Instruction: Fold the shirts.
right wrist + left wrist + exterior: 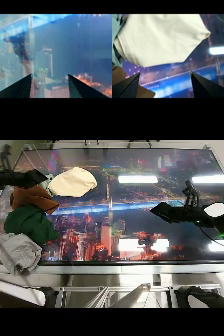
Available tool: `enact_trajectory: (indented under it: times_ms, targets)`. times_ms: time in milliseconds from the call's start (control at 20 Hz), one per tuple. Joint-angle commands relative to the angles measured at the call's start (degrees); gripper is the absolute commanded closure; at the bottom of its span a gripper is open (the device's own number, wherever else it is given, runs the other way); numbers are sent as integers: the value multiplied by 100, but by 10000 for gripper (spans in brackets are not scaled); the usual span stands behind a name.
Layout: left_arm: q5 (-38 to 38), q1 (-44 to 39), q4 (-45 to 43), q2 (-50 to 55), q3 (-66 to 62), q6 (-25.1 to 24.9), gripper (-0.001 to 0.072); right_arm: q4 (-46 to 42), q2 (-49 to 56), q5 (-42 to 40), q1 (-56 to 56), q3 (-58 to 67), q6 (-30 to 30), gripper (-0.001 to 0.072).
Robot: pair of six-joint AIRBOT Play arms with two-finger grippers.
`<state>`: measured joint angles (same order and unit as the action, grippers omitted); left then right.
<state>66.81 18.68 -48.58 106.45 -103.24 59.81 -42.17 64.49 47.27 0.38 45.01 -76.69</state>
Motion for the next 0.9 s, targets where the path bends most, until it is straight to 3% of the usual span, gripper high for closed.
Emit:
enact_trajectory:
  times_ms: [0, 350, 450, 600, 650, 700, 750, 800, 850]
  targets:
    - [802, -232, -297, 1543, -1482, 476, -11, 0, 254, 11, -26, 2, 15, 213]
    - [-111, -542, -1207, 1954, -1292, 581, 4, -4, 450, -15, -26, 2, 17, 213]
    - [-92, -684, -970, 1952, -1362, 570, 199, -2, 450, -63, -26, 2, 17, 213]
    - [-107, -907, -227, 1818, -1700, 354, 691, -4, 450, -79, -26, 4, 37, 214]
    - [-146, -977, 46, 1681, -1720, 179, 690, -4, 446, -79, -28, 4, 39, 218]
    - [-111, -1034, 271, 1513, -1718, 101, 689, -4, 444, -79, -31, 9, 144, 332]
    - [-2, -1078, 546, 1263, -1685, 72, 690, -7, 433, -74, -31, 42, 389, 568]
    - [138, -1115, 988, 953, -1582, -33, 690, -7, 400, -72, -48, 103, 601, 690]
    - [308, -1167, 1576, 599, -1436, -254, 690, -9, 345, -66, -107, 210, 673, 694]
